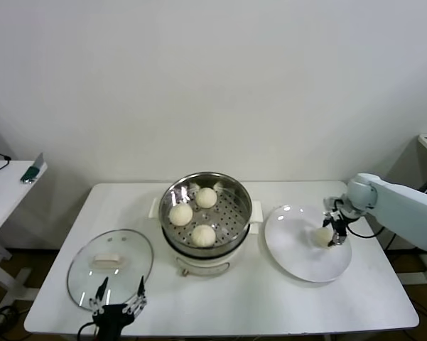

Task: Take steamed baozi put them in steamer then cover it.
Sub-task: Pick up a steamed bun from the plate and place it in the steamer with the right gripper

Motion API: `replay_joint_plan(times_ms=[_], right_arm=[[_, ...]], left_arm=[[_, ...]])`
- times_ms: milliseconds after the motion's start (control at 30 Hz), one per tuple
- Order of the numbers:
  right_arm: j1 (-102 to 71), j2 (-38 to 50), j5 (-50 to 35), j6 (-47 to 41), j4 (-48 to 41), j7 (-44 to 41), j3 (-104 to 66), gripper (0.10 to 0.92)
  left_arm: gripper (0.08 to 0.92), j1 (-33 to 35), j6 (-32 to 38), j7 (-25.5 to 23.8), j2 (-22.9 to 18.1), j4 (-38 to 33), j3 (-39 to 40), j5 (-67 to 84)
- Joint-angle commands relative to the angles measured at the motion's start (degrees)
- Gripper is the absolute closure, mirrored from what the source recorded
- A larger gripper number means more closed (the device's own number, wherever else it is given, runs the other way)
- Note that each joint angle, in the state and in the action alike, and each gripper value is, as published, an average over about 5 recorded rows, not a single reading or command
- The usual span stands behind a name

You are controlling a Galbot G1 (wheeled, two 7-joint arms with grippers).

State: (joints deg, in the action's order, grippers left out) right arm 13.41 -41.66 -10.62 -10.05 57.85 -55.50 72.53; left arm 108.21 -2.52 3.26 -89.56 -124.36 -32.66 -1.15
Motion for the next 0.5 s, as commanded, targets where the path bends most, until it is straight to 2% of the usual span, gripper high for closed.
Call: replay_joint_plan(times_ms=[33, 233, 500], right_arm=[[9.2, 0.6, -4.4, 0.1, 4.0, -1.8, 6.0, 0.338], [29.0, -2.5, -16.1, 0.7, 8.8, -3.2, 19.3, 0.338], [49.4, -11.6, -32.7, -1.3, 17.4, -4.5, 31.5, 0.338]], left_arm=[[0.177, 0.2, 0.0, 0.0, 0.2, -0.4, 0.3, -0.1], [0.177, 0.4, 0.1, 0.1, 0.5, -0.7, 0.5, 0.1], [0.177, 0.6, 0.4, 0.3, 1.5, -1.4, 0.5, 0.8]])
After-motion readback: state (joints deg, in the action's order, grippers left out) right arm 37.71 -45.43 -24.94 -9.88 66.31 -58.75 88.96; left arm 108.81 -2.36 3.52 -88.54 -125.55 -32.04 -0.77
